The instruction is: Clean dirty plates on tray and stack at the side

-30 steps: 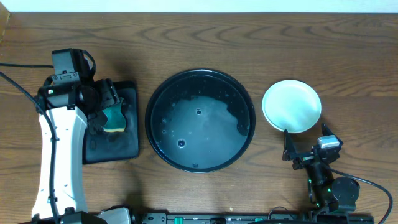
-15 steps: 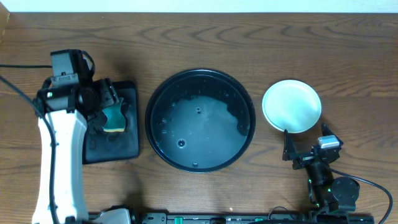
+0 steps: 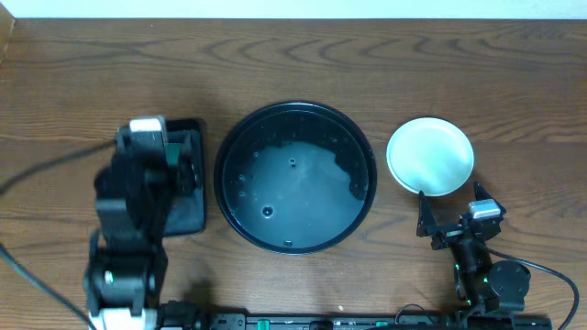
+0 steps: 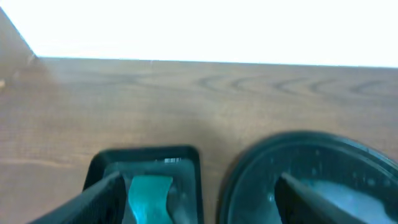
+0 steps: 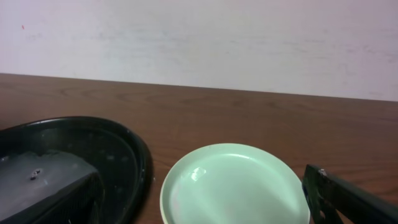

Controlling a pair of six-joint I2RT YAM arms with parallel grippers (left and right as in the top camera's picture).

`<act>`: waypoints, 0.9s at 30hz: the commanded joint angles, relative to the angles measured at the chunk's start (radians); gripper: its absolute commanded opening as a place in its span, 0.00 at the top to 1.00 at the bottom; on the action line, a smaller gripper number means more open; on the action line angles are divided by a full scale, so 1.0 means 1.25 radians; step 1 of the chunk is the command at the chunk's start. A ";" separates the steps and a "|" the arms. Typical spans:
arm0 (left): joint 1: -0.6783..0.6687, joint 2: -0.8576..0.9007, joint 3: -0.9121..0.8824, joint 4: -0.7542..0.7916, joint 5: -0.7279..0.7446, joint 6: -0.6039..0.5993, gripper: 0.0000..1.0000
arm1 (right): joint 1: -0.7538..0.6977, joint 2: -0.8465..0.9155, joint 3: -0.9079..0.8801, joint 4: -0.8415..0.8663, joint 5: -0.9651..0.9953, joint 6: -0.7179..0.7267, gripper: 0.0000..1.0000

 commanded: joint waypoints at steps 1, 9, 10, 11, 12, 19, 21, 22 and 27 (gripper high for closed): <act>-0.003 -0.094 -0.109 0.044 0.047 0.082 0.23 | -0.007 -0.005 -0.004 0.000 -0.006 0.009 0.01; -0.003 -0.321 -0.361 0.180 0.052 0.130 0.23 | -0.007 -0.005 -0.004 0.000 -0.006 0.009 0.01; -0.003 -0.343 -0.382 0.186 0.052 0.136 0.23 | -0.007 -0.005 -0.004 0.000 -0.006 0.009 0.01; -0.003 -0.371 -0.407 0.191 0.051 0.139 0.23 | -0.007 -0.005 -0.004 0.000 -0.006 0.009 0.01; -0.003 -0.396 -0.430 0.193 0.048 0.140 0.23 | -0.007 -0.005 -0.004 0.000 -0.006 0.008 0.01; -0.003 -0.540 -0.543 0.192 0.043 0.156 0.23 | -0.007 -0.005 -0.004 0.000 -0.006 0.008 0.01; -0.003 -0.562 -0.563 0.193 0.043 0.156 0.23 | -0.007 -0.005 -0.004 0.000 -0.006 0.009 0.01; -0.003 -0.560 -0.566 0.194 0.041 0.156 0.23 | -0.007 -0.005 -0.004 0.000 -0.006 0.009 0.01; -0.001 -0.561 -0.566 0.194 0.036 0.155 0.23 | -0.007 -0.005 -0.004 0.000 -0.006 0.009 0.01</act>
